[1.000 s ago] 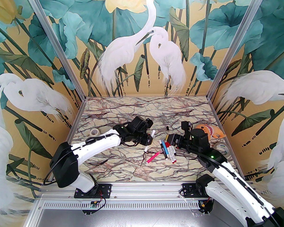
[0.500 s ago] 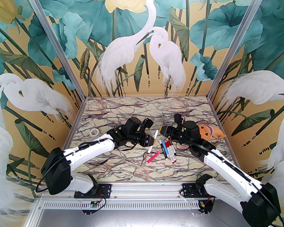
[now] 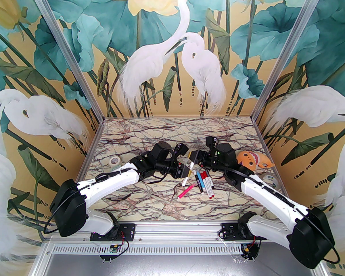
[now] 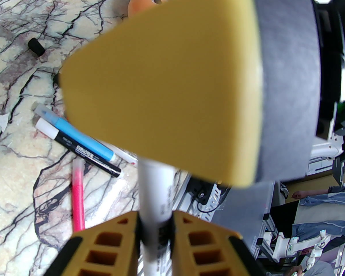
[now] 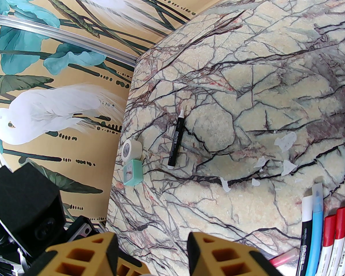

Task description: Open the pen caps

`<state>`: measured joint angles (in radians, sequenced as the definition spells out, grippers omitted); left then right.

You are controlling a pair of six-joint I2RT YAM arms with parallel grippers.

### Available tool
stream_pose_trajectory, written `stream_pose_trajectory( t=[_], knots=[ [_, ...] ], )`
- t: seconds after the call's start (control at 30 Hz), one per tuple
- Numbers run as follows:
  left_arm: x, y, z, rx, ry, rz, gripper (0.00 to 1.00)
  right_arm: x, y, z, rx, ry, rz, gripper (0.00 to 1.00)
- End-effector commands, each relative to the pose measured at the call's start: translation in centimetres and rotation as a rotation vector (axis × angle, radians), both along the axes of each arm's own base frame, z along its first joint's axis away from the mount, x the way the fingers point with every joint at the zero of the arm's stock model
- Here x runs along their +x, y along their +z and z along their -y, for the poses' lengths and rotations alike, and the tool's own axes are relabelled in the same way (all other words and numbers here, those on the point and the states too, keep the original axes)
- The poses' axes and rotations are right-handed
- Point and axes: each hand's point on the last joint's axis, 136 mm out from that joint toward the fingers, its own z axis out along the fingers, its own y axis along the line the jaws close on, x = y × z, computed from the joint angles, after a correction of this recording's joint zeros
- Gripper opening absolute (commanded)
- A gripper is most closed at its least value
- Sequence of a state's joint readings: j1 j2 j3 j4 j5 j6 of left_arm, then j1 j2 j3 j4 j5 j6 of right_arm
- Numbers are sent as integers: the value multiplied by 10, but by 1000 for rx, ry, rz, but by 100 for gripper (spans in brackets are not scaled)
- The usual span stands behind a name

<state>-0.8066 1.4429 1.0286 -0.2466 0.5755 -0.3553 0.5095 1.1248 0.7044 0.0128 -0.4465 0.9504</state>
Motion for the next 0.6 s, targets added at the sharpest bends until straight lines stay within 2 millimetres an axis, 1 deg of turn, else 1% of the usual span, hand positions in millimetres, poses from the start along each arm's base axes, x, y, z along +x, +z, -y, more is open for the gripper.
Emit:
stream_pose_trajectory(
  t=[0.0,0.13,0.27,0.33,0.57],
  knots=[
    [1,6,4,-27,-26,8,24,1,16,-7,32,20,29,43],
    [1,5,4,-26,-26,10,24,0,15,-9,35,31,20,40],
    [1,4,4,-23,-25,8,24,-1,11,-10,30,35,11,35],
    [2,3,4,-18,-20,9,24,-3,11,-11,34,40,12,32],
    [5,0,4,-13,-9,12,24,-6,10,-13,34,50,6,26]
  ],
)
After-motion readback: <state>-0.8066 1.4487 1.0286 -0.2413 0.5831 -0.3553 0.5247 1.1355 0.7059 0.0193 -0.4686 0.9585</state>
